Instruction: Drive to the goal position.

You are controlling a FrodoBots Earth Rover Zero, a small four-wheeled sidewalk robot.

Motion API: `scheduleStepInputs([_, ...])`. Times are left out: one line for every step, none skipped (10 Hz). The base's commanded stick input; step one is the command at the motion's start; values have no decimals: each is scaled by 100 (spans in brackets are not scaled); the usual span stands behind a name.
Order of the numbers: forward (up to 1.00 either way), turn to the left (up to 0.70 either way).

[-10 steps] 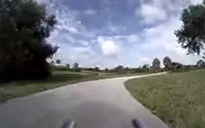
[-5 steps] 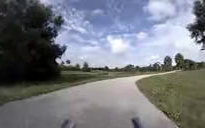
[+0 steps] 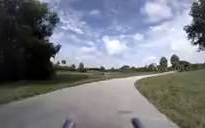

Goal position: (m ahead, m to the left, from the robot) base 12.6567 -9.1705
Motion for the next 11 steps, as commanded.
scheduleStepInputs([69,3])
scheduleStepInputs([69,3])
scheduleStepInputs([69,3])
scheduleStepInputs([69,3])
scheduleStepInputs([69,3])
scheduleStepInputs([69,3])
scheduleStepInputs([69,3])
scheduleStepInputs([69,3])
scheduleStepInputs([69,3])
scheduleStepInputs([69,3])
scheduleStepInputs([69,3])
